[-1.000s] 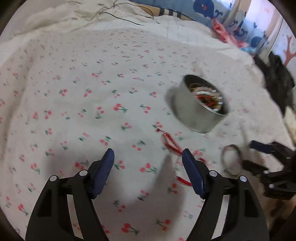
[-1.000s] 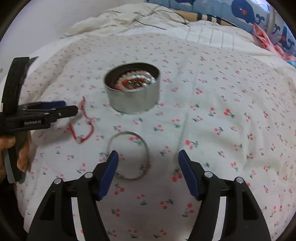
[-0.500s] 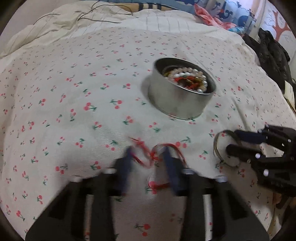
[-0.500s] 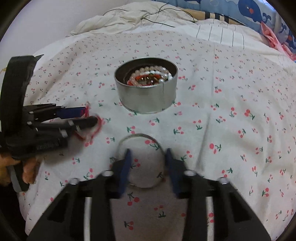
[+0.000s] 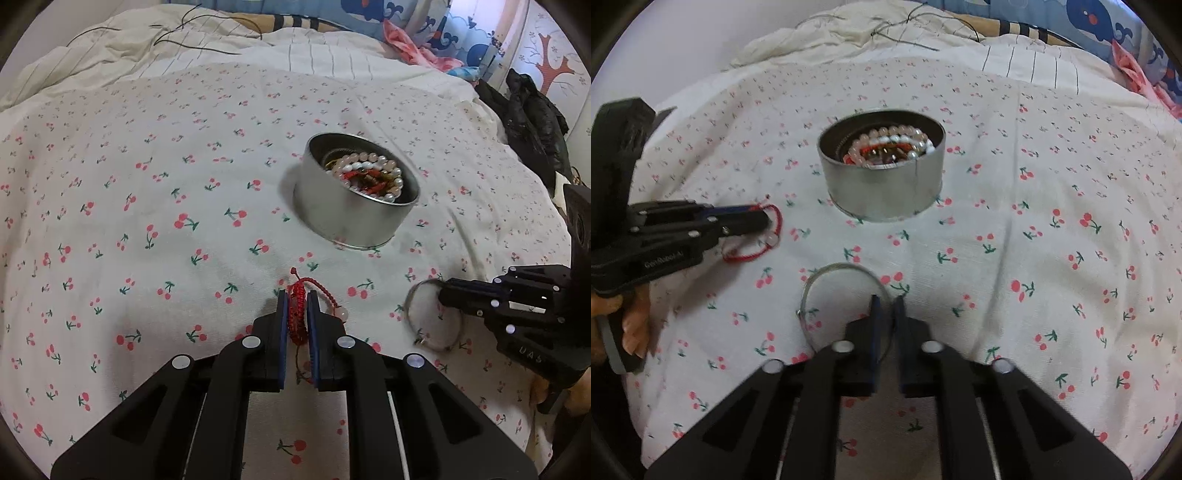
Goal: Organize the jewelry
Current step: 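Grasp the red cord bracelet with the left gripper while the right gripper grasps the silver bangle, then drop the red cord bracelet into the tin with the left gripper while the right gripper carries the silver bangle, then lower the silver bangle into the tin and open the right gripper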
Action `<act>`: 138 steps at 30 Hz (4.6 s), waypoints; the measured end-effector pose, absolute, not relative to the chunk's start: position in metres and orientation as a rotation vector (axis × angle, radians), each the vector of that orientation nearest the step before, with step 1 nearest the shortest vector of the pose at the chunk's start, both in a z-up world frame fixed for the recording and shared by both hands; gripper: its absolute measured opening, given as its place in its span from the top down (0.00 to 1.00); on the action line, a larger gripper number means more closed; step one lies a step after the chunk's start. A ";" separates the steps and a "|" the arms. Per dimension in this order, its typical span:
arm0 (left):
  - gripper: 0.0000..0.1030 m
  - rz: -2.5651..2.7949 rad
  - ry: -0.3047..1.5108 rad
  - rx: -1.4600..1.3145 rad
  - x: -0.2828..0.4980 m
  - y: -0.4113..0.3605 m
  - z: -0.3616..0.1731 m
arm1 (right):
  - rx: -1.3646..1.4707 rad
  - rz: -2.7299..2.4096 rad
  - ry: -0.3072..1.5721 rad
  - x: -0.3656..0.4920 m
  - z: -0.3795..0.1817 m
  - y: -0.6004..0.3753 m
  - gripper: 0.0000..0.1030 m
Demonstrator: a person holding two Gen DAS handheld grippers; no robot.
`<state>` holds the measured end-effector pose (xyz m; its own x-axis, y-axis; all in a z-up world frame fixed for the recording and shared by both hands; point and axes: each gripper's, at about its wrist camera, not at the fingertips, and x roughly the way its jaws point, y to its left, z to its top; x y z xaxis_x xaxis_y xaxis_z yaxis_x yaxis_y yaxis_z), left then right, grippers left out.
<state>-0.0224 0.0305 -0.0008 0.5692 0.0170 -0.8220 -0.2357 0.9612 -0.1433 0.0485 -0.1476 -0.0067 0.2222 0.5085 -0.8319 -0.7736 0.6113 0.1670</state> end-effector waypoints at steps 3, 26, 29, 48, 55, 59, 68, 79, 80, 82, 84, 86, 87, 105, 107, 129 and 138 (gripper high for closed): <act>0.91 0.141 0.923 -0.245 -0.027 0.030 0.005 | -0.245 0.919 0.987 0.052 0.002 -0.153 0.95; 0.91 0.163 0.820 -0.063 -0.022 0.003 0.037 | -0.097 0.920 0.937 0.066 0.026 -0.173 0.95; 0.91 0.163 0.804 -0.044 -0.023 -0.002 0.042 | -0.090 0.916 0.928 0.067 0.029 -0.174 0.95; 0.91 0.133 0.707 -0.095 -0.002 0.004 0.075 | -0.018 0.880 0.855 0.087 0.049 -0.185 0.95; 0.91 0.084 0.694 -0.196 0.011 0.016 0.083 | 0.009 0.864 0.840 0.092 0.054 -0.193 0.95; 0.91 0.043 0.706 -0.259 0.027 0.022 0.083 | 0.020 0.858 0.837 0.094 0.055 -0.196 0.95; 0.91 -0.014 0.798 -0.318 0.060 0.020 0.049 | 0.009 0.852 0.831 0.092 0.056 -0.196 0.95; 0.42 0.041 0.900 -0.219 0.084 0.018 0.027 | 0.024 0.848 0.842 0.095 0.054 -0.198 0.95; 0.39 0.044 0.897 -0.198 0.082 0.016 0.029 | 0.024 0.849 0.844 0.095 0.053 -0.197 0.95; 0.24 0.055 0.908 -0.126 0.081 0.011 0.034 | 0.021 0.851 0.846 0.094 0.053 -0.197 0.95; 0.16 0.114 0.873 -0.049 0.071 0.004 0.044 | 0.014 0.850 0.845 0.094 0.053 -0.195 0.95; 0.14 0.090 0.867 -0.066 0.061 0.009 0.051 | 0.008 0.848 0.844 0.094 0.053 -0.194 0.95; 0.14 0.092 0.864 -0.078 0.059 0.013 0.055 | -0.001 0.845 0.840 0.094 0.053 -0.192 0.95; 0.07 0.276 0.793 -0.335 0.015 0.074 0.052 | -0.175 0.885 0.830 0.117 0.046 -0.101 0.95; 0.07 0.272 0.792 -0.334 0.014 0.072 0.054 | -0.191 0.886 0.837 0.118 0.044 -0.095 0.95; 0.07 0.241 0.791 -0.264 0.015 0.053 0.060 | -0.259 0.798 0.796 0.119 0.035 -0.081 0.70; 0.07 0.250 0.795 -0.265 0.013 0.060 0.064 | -0.215 0.783 0.823 0.115 0.033 -0.108 0.70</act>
<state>0.0131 0.0601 0.0641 0.6745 0.1204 -0.7284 -0.3179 0.9378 -0.1393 0.1145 -0.1081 0.0332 0.4238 0.5410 -0.7264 -0.6987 0.7056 0.1179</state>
